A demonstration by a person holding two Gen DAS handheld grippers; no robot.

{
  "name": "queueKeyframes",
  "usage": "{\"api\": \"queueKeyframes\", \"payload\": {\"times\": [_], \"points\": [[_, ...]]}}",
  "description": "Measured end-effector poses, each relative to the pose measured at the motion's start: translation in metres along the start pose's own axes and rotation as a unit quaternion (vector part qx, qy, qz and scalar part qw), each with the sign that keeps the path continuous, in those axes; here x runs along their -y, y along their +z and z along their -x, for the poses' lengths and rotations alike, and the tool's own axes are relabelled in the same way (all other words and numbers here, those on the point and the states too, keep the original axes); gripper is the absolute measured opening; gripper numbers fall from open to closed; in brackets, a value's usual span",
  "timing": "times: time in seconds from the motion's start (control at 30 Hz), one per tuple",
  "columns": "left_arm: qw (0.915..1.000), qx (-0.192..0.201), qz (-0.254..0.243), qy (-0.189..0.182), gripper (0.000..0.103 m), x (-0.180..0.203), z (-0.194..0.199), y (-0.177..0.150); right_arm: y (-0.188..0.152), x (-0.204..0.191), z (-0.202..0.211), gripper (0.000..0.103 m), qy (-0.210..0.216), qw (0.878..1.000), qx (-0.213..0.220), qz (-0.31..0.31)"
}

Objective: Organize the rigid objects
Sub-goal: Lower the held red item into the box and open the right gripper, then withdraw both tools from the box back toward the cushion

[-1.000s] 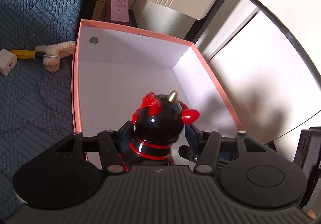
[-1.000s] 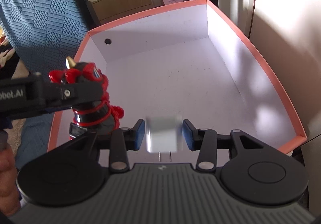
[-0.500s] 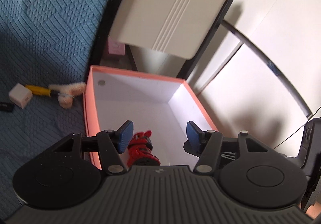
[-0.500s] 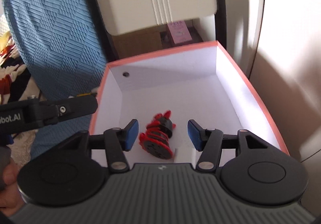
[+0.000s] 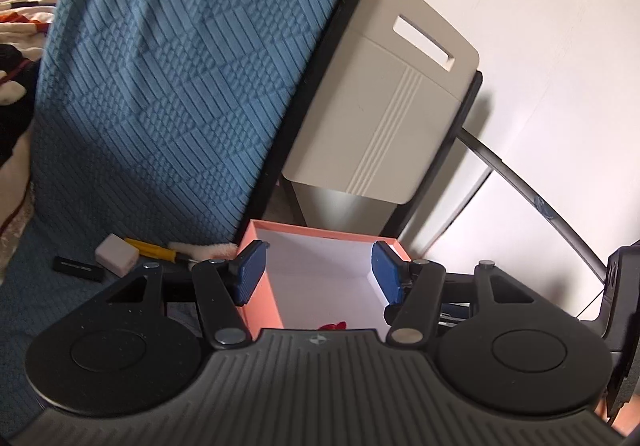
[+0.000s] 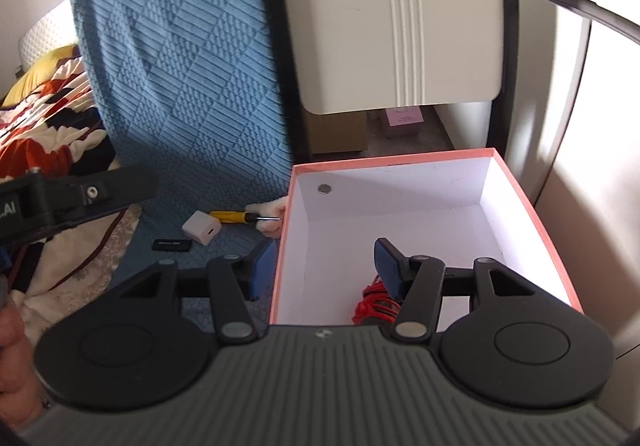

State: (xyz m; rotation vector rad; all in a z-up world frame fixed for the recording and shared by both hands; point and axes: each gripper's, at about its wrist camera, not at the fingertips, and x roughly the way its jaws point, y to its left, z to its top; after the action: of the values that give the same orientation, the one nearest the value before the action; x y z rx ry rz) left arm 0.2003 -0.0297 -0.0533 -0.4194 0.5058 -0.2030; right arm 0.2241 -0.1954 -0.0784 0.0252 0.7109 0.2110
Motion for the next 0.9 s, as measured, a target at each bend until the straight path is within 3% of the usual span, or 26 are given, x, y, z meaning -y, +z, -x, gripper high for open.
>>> {"api": "queueKeyframes", "payload": {"times": [0.57, 0.9], "points": [[0.9971, -0.001, 0.017, 0.075, 0.064, -0.064, 0.023, -0.029, -0.021, -0.064, -0.018, 0.057, 0.048, 0.997, -0.023, 0.049], [0.9937, 0.0, 0.014, 0.111, 0.064, -0.089, 0.036, -0.048, -0.048, -0.079, -0.033, 0.057, 0.047, 0.994, -0.032, 0.093]]}}
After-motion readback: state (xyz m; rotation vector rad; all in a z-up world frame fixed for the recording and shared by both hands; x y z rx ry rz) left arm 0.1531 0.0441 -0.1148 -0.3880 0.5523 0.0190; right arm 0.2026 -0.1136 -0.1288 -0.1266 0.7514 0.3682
